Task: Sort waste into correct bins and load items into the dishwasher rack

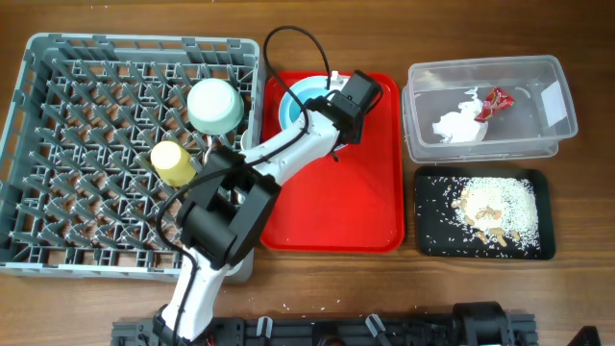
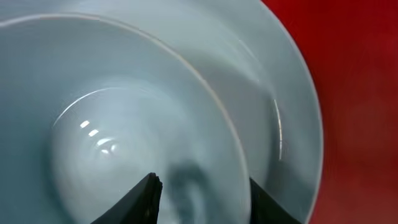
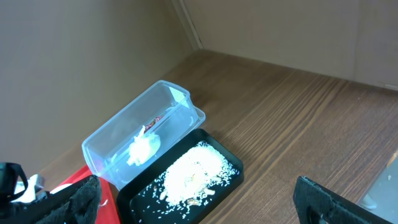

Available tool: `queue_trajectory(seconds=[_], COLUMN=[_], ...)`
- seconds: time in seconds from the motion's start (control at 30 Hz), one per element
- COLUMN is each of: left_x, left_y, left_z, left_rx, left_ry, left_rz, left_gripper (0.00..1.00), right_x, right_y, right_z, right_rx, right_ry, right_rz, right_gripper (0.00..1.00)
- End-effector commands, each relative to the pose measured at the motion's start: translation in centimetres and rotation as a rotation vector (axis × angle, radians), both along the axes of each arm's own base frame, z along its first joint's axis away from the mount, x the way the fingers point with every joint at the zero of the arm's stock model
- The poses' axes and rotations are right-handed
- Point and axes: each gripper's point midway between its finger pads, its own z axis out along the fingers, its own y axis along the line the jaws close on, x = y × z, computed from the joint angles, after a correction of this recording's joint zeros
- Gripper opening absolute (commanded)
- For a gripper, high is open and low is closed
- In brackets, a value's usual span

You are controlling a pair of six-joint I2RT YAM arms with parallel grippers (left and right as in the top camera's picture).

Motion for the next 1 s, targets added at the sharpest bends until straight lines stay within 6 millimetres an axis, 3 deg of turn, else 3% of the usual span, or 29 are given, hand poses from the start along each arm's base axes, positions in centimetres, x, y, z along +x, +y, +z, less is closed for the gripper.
queue_trajectory(seconds=[0.0, 0.03, 0.13, 0.2, 0.23, 0.27, 0.3, 0.37, 0.43, 0.5, 0.53, 0.7, 0.87, 0.97], left_x=[1.1, 1.2, 0.2, -3.9, -6.8, -9.1, -10.8, -14.8, -18.1, -20.0, -20.5, -22.0, -21.4, -20.5], left_y=[1.4, 1.6, 1.6, -0.5, -0.5, 0.9, 2.7, 8.3, 13.3, 17.8, 18.1, 15.1, 15.6, 17.1], left_z=[-0.2, 0.3, 4.4, 13.8, 19.8, 24.6, 28.0, 32.8, 33.5, 32.2, 31.9, 30.3, 23.0, 18.7], left_rx=[0.034, 0.031, 0.002, -0.196, -0.304, -0.366, -0.401, -0.456, -0.476, -0.461, -0.498, -1.012, -1.263, -1.309], left_ry=[-0.023, -0.027, -0.043, -0.047, -0.077, -0.127, -0.173, -0.222, -0.171, -0.094, -0.057, 0.178, 0.351, 0.392], left_rz=[0.032, 0.035, 0.024, -0.083, -0.142, -0.163, -0.163, -0.128, -0.059, 0.034, 0.016, -0.284, -0.212, -0.110], left_gripper=[0.04, 0.04, 0.04, 0.04, 0.04, 0.04, 0.04, 0.04, 0.04, 0.04, 0.04, 0.04, 0.04, 0.04], right_x=[0.0, 0.0, -0.1, -0.1, -0.1, -0.1, 0.0, -0.1, -0.1, 0.0, -0.1, -0.1, 0.0, -0.1], right_y=[-0.2, -0.2, -0.2, -0.2, -0.2, -0.2, -0.2, -0.2, -0.2, -0.2, -0.2, -0.2, -0.2, -0.2], right_z=[0.1, 0.1, 0.1, 0.1, 0.1, 0.1, 0.1, 0.1, 0.1, 0.1, 0.1, 0.1, 0.1, 0.1], right_rx=[-0.004, -0.005, -0.004, -0.004, -0.004, -0.004, -0.004, -0.004, -0.005, -0.004, -0.004, -0.004, -0.004, -0.004], right_ry=[0.001, 0.001, 0.001, 0.001, 0.001, 0.001, 0.001, 0.001, 0.001, 0.001, 0.001, 0.001, 0.001, 0.001], right_rz=[-0.014, -0.014, -0.014, -0.014, -0.014, -0.014, -0.014, -0.014, -0.014, -0.014, -0.014, -0.014, -0.014, -0.014], right_gripper=[1.00, 1.00, 1.00, 1.00, 1.00, 1.00, 1.00, 1.00, 1.00, 1.00, 1.00, 1.00, 1.00, 1.00])
